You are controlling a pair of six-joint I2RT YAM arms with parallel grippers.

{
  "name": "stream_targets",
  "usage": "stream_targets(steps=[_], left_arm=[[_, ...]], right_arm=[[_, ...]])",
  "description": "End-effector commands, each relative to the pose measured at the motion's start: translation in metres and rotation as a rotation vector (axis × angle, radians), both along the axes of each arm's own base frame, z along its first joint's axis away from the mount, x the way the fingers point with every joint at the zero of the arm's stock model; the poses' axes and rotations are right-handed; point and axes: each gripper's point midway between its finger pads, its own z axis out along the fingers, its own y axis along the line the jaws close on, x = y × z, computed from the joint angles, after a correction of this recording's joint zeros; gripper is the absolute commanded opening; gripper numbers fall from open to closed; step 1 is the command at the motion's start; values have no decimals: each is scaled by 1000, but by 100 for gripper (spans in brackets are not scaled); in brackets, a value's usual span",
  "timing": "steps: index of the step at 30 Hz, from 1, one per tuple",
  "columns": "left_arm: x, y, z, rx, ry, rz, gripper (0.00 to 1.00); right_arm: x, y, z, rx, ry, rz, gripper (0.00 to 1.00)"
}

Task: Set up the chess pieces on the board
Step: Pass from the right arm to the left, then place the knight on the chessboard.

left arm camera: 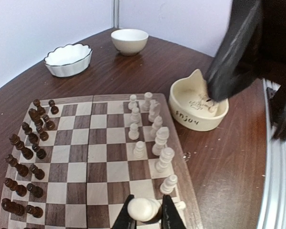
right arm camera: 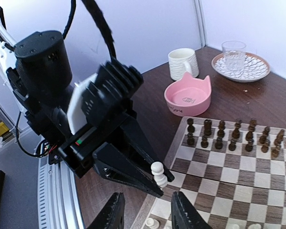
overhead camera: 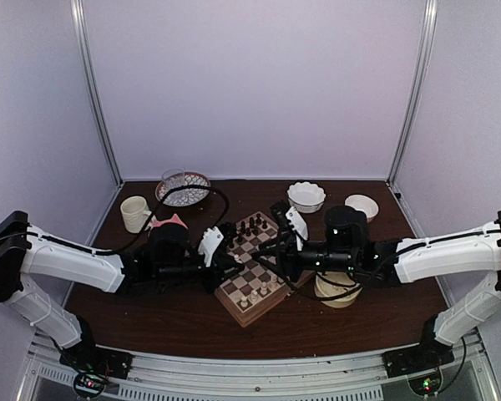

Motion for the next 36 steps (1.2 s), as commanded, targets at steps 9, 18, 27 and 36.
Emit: stream_targets(steps=[9, 18, 27, 36], left_arm=[[54, 8, -54, 323, -47, 213, 2], [64, 11, -76, 420, -12, 261, 3], [64, 2, -87, 427, 32, 247, 5], [62, -2, -93, 430, 56, 231, 7]], right_arm=[[24, -72, 14, -49, -160, -312, 40], [28, -75, 7, -79, -173, -334, 40], [28, -79, 11, -66, -187, -345, 40], [28, -79, 11, -67, -189, -347, 40]])
